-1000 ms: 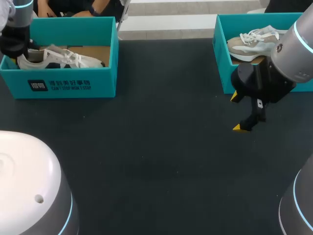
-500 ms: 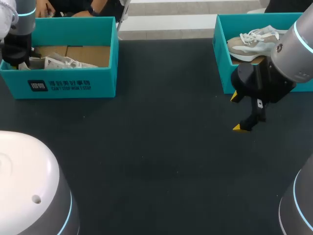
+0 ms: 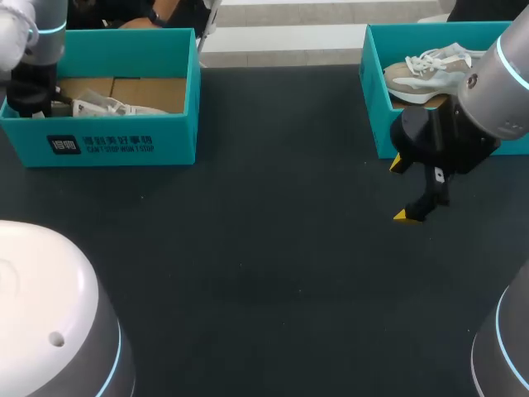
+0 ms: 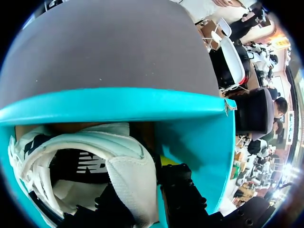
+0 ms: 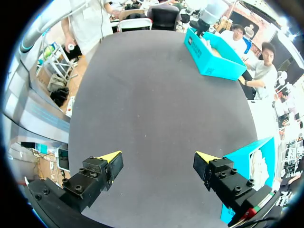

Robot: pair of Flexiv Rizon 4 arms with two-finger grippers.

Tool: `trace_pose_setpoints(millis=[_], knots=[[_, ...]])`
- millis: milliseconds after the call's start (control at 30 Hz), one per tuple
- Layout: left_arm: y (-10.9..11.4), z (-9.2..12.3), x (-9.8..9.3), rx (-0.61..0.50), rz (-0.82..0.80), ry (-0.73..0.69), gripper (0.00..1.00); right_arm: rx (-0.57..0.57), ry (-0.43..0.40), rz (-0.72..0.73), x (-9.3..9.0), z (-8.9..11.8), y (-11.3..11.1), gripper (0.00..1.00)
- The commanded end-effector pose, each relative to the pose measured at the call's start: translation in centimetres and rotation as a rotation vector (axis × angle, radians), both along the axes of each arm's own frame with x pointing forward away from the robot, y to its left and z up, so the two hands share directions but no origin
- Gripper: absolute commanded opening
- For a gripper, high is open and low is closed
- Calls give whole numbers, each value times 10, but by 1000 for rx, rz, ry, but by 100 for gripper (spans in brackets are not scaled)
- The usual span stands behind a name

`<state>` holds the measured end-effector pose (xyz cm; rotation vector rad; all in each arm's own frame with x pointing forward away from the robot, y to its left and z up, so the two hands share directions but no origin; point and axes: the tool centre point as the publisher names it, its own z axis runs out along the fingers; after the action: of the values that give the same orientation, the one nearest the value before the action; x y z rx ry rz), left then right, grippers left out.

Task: Take the shoe out of the shoebox, open the shoe tongue, remove and reinsert the insole, then place the shoe into the shoebox

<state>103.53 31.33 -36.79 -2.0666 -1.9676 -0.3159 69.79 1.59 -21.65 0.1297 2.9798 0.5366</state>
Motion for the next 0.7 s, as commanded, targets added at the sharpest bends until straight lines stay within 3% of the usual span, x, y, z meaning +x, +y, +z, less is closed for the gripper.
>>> trace_pose_setpoints(millis=[33,67,200,700], knots=[[-1,-7,1,9,-4,2,30,-1,1,0,1,-1,1,100],[-1,-7,1,10,-5,3,39,-1,1,0,1,-1,1,100],[-1,-7,1,8,-7,7,46,-1,1,0,1,-1,1,100],[-4,15,3,-68,-23,6,45,-1,1,0,1,-1,1,100]])
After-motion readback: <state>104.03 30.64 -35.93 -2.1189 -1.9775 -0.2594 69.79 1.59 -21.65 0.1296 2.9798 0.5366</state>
